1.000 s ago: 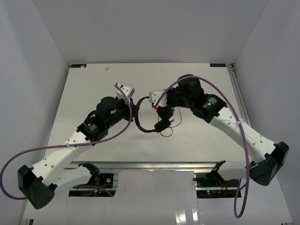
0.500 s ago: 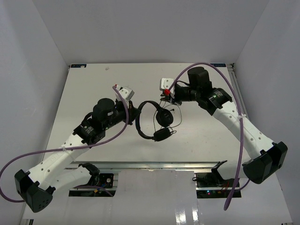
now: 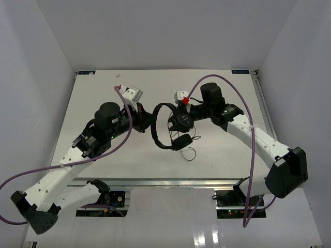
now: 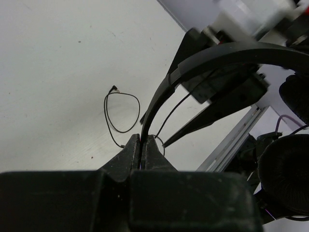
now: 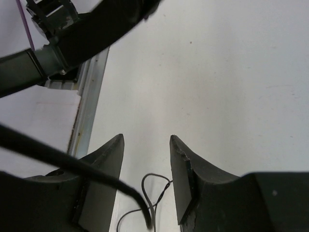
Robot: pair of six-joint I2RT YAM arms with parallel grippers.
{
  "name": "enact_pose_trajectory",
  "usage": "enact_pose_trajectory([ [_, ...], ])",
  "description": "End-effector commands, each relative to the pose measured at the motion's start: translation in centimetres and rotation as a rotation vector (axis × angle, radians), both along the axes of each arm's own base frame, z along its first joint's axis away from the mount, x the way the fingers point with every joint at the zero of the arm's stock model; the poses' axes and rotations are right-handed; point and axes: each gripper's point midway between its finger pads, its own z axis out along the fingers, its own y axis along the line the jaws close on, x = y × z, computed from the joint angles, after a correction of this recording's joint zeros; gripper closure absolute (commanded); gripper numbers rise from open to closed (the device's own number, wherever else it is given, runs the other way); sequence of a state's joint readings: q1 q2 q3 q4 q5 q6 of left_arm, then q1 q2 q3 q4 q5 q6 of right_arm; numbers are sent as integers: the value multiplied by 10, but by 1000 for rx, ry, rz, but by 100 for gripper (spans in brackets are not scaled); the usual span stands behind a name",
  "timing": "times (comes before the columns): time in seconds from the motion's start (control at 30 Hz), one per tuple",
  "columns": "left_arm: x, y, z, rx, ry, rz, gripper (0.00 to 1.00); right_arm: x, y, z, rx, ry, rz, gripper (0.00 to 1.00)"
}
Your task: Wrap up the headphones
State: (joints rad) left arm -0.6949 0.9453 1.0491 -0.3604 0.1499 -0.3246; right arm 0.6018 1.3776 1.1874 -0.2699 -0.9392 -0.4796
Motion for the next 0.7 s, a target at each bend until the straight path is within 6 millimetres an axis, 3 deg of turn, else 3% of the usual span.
enact_pose_trajectory([
  [0.0, -4, 1, 48, -114, -21, 16, 100, -11, 10, 7, 95, 66, 83, 50],
  [0.3, -3, 15, 90, -205, -49, 100, 100, -26, 14, -1, 180, 140, 183, 51],
  [0.67, 8, 56, 147, -326, -129, 325, 100, -39, 8, -30, 172, 218, 174, 53],
])
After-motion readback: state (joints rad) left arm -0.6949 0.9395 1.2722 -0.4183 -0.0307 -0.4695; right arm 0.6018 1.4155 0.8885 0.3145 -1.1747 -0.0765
